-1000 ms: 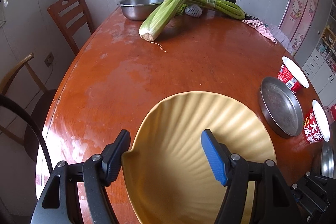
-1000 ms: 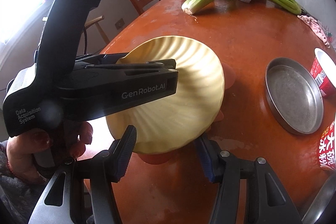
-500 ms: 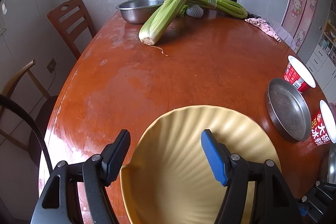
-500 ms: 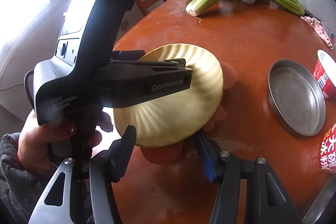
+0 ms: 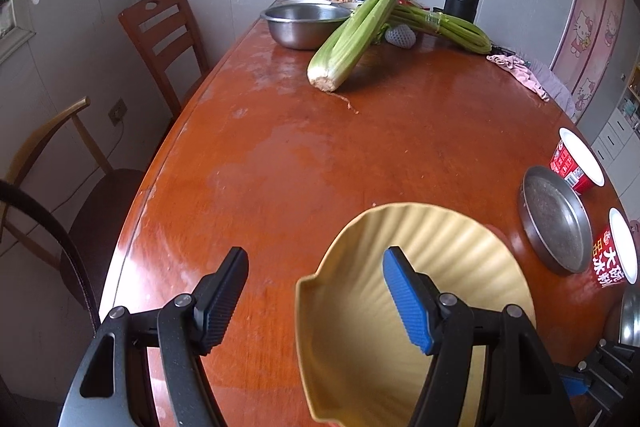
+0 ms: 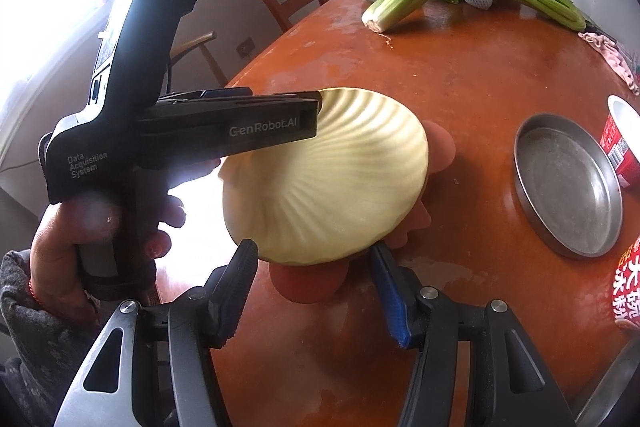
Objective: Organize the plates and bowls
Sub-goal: 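Lower the yellow plate onto the orange plate with the left tool, then open the left tool to release the yellow plate and withdraw, then move the right tool toward the rim of the shallow steel pan, then close the right tool on the rim of the steel pan, then lift the steel pan with the right tool and carry it over the yellow plate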
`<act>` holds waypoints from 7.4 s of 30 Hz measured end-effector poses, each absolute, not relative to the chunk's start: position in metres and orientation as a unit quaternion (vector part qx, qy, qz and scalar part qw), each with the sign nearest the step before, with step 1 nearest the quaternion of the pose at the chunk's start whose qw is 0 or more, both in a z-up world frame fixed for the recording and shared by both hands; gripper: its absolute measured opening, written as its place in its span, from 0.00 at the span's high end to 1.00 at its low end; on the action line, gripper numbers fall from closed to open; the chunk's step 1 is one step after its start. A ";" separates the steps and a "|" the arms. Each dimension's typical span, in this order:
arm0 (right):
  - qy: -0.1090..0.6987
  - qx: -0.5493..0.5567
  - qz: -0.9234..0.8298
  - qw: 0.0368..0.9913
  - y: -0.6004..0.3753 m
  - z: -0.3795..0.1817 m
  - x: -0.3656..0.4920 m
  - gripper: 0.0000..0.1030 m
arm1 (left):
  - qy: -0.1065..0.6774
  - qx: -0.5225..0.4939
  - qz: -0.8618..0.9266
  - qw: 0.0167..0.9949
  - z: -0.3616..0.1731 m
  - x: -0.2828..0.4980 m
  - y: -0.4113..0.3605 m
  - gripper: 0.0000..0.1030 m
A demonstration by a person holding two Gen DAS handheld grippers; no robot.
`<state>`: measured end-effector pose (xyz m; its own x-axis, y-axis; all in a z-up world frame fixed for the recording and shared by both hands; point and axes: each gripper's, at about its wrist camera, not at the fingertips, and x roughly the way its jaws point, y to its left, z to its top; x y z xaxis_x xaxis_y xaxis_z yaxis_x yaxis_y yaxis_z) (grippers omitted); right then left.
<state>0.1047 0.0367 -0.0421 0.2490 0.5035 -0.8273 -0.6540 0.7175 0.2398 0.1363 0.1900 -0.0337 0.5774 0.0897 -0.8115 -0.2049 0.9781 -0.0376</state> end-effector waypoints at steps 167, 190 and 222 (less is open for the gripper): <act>0.538 -0.107 0.311 0.776 -0.121 -0.049 0.273 0.44 | 0.530 -0.070 -0.041 0.844 -0.046 0.202 -0.016 0.39; 0.510 -0.084 0.325 0.792 -0.130 -0.016 0.245 0.44 | 0.491 -0.054 -0.031 0.869 -0.013 0.178 -0.009 0.39; 0.463 -0.113 0.370 0.798 -0.076 0.021 0.185 0.43 | 0.439 -0.071 0.021 0.896 0.025 0.111 0.046 0.39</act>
